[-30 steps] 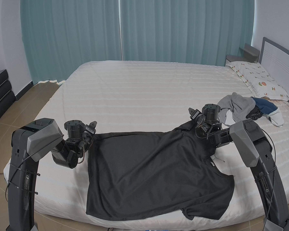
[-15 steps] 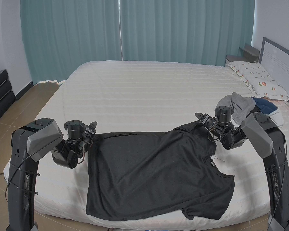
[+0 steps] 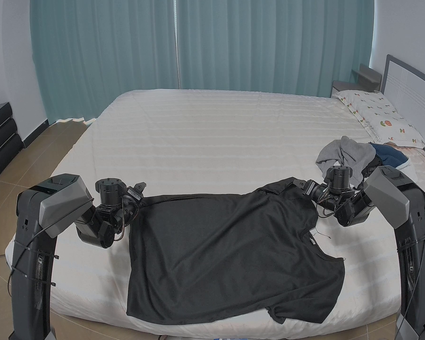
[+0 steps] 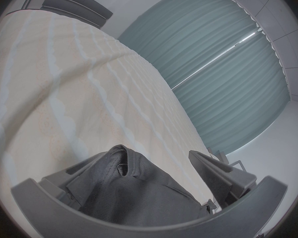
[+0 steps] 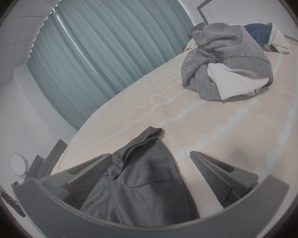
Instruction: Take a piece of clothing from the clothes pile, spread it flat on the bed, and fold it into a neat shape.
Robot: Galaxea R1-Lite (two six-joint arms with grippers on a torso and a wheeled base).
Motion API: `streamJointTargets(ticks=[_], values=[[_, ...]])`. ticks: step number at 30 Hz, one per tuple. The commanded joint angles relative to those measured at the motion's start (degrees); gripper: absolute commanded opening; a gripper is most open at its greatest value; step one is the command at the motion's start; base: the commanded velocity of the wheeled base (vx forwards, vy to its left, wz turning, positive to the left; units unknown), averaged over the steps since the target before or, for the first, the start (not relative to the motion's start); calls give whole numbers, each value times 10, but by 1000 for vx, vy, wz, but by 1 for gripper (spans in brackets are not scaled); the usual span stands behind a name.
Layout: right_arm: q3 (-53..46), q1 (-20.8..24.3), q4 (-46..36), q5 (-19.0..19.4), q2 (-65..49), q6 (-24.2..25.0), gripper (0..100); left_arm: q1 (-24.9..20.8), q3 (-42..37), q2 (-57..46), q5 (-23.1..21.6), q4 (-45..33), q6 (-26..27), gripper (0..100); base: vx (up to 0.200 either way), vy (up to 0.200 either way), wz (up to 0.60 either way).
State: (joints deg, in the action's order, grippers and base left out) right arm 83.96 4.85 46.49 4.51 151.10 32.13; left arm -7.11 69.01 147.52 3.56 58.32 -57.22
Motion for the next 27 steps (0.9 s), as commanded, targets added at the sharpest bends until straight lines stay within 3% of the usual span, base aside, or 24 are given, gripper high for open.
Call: streamJointTargets(ticks=[1, 6, 7, 21, 27], values=[[-5, 4, 0, 0, 0, 0, 100, 0, 0, 0, 0, 0, -1, 100, 0, 0, 0], [-8, 5, 0, 0, 9, -2, 100, 0, 0, 0, 0, 0, 0, 100, 0, 0, 0], [-9, 5, -1, 0, 9, -2, 0, 0, 1, 0, 0, -1, 0, 100, 0, 0, 0], [13, 2, 10, -11, 11, -7, 0, -2, 9, 4, -1, -14, 11, 100, 0, 0, 0], [40, -9, 43, -45, 21, -8, 0, -1, 13, 5, 0, -12, 11, 100, 0, 0, 0]])
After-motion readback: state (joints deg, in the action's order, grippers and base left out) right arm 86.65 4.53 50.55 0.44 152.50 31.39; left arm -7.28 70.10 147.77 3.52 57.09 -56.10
